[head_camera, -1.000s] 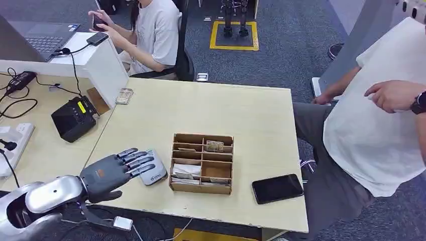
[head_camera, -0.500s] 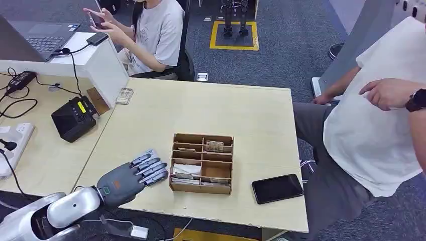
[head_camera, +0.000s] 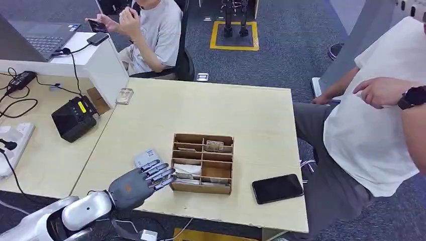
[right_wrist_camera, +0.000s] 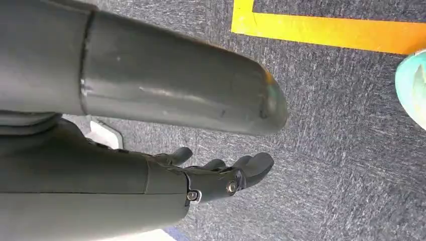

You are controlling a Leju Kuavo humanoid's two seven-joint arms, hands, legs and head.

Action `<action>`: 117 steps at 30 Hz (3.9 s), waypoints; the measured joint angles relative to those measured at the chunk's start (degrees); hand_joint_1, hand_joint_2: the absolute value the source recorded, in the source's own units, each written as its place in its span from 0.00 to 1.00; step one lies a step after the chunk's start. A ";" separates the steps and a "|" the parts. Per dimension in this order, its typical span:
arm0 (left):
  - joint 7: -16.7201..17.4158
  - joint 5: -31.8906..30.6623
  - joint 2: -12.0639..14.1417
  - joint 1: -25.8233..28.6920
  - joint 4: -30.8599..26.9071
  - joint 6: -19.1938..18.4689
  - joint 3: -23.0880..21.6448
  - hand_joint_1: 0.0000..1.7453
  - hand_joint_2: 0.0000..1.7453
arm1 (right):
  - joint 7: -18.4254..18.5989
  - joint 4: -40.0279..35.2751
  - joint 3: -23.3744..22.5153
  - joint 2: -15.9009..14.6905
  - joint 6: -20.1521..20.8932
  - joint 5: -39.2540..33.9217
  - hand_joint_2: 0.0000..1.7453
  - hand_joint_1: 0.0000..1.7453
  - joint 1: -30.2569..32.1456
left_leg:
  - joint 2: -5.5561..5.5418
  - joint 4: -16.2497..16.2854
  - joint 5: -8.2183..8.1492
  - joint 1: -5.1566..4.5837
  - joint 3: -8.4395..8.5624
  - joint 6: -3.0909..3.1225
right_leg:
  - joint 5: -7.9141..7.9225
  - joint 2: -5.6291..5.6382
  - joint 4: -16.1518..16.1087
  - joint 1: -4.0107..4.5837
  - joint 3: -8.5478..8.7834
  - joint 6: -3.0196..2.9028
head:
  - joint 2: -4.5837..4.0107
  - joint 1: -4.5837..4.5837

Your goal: Pass the card to the sensor for recognition and then transmit it.

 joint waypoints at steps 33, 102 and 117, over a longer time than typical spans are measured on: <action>3.78 3.23 -10.28 -2.53 7.87 0.81 -1.03 0.00 1.00 | -0.02 0.02 -0.02 1.33 -0.09 1.20 0.00 0.00 0.05 | 0.00 0.02 0.00 0.00 -0.01 0.00 | 0.01 0.00 0.00 0.00 0.00 0.02 | 0.00 0.00; 1.35 4.74 -11.24 -2.02 10.82 0.39 0.68 1.00 1.00 | -0.15 0.00 -0.28 1.77 -0.04 0.89 0.00 0.00 0.25 | -0.01 0.03 0.00 0.00 -0.01 0.01 | 0.01 0.00 0.00 0.00 0.02 0.02 | 0.00 -0.02; -1.72 13.21 -8.19 -2.18 9.10 -0.59 1.20 1.00 1.00 | -0.44 0.00 -0.44 1.77 -0.02 1.03 0.00 0.00 0.21 | 0.01 0.03 0.00 0.04 -0.01 0.00 | 0.01 0.02 0.01 0.02 0.01 0.02 | 0.00 0.00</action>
